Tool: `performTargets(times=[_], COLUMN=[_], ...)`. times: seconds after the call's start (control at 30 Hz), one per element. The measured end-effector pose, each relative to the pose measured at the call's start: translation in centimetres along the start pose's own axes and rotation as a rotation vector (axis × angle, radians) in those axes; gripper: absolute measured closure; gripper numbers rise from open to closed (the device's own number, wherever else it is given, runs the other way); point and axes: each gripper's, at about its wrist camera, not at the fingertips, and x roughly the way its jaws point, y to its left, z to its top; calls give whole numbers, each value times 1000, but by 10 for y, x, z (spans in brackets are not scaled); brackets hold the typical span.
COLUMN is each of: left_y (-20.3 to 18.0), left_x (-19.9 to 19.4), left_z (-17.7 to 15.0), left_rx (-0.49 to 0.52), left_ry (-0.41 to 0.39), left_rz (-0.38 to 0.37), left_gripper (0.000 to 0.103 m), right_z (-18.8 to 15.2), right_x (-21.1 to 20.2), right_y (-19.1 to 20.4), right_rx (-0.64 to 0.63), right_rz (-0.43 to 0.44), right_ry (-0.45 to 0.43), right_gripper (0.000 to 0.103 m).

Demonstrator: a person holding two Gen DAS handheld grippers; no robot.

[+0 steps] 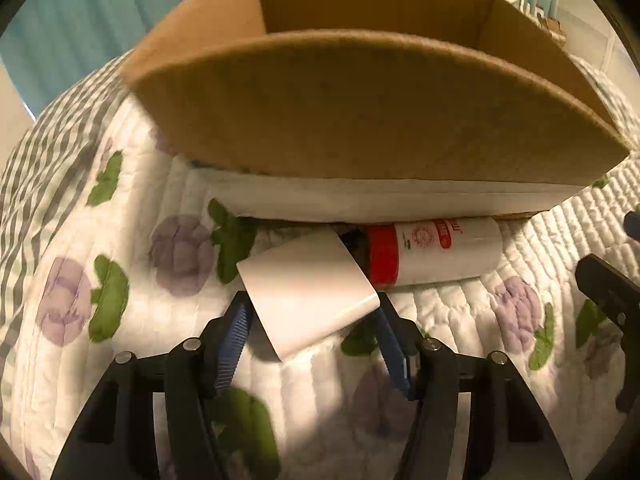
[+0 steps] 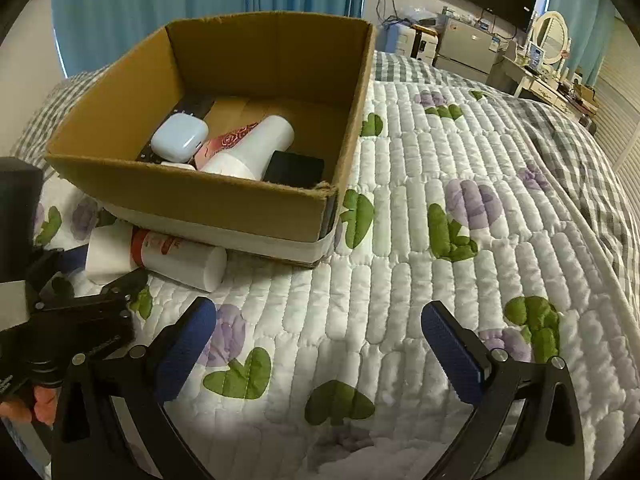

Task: Organize rigid objects
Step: 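Grasp the second white charger block with the left tool and lift it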

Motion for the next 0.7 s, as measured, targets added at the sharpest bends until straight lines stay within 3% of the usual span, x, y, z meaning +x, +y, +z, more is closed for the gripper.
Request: performTargets(times=[0.27,0.47,0.63,0.7], left_y=[32,65,69,50], left_x=[-25,-26,-16,-8], left_z=[-16,5,15,21], left_rx=[-93,-141,-146,-120], left_ry=[-22,-41,-56,-50], left_rz=[-45,-61,-92,-87], left_gripper=[46,49,48,47], right_z=[-1,3,3,2], right_x=[-5,12,23,24], right_y=[14,38,61,65], right_rx=[-19,8,-20,-30], right_rz=[34,97,92,85], right_ry=[-24,-1,6,8], right_gripper=[0,0,0,0])
